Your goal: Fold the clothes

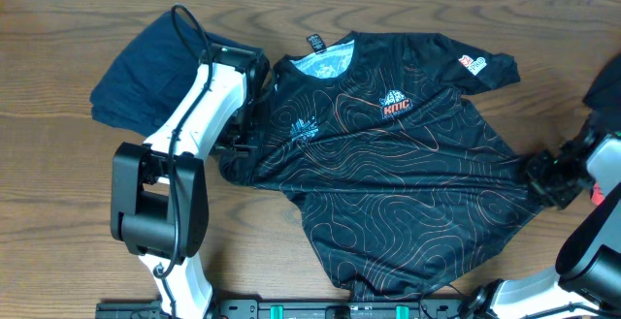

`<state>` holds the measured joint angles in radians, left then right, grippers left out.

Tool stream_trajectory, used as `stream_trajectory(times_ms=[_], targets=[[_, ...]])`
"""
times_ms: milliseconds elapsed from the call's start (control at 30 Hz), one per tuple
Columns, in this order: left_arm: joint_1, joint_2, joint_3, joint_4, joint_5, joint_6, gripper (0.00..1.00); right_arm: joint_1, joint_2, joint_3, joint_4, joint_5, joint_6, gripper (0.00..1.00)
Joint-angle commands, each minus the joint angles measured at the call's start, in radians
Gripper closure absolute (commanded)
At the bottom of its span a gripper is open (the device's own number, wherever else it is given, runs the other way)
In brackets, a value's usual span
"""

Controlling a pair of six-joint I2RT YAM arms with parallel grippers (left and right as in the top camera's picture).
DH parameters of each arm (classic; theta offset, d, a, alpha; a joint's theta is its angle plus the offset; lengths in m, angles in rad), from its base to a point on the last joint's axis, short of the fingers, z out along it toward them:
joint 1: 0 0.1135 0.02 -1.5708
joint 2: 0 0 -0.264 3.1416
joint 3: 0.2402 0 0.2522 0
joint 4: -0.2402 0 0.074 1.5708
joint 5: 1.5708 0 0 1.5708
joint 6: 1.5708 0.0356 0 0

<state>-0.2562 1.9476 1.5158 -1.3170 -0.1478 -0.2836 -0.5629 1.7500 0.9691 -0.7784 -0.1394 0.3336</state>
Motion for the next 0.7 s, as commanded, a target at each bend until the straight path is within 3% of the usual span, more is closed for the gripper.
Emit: stream_trajectory(times_ms=[0,100,167,333,433,533,667], targets=[[0.001,-0.090,0.082,-0.008,0.040,0.040,0.68,-0.008,0.007,-0.057,0.055,-0.022,0.042,0.78],[0.001,-0.152,0.108,0.045,0.159,0.100,0.58,-0.031,0.007,-0.073,0.069,0.243,0.168,0.89],[0.000,-0.187,0.108,0.119,0.280,0.150,0.56,-0.063,0.006,-0.053,0.067,0.328,0.188,0.94],[-0.046,-0.185,0.107,0.297,0.437,0.236,0.55,-0.111,0.006,0.051,0.028,0.262,0.146,0.96],[-0.100,-0.145,0.107,0.397,0.463,0.289,0.55,-0.110,0.006,0.125,-0.002,0.142,0.062,0.87],[-0.158,-0.095,0.107,0.508,0.476,0.332,0.50,-0.110,0.004,0.214,-0.077,0.017,0.022,0.69],[-0.212,-0.009,0.107,0.649,0.476,0.356,0.46,-0.110,-0.012,0.308,-0.158,-0.194,-0.051,0.64]])
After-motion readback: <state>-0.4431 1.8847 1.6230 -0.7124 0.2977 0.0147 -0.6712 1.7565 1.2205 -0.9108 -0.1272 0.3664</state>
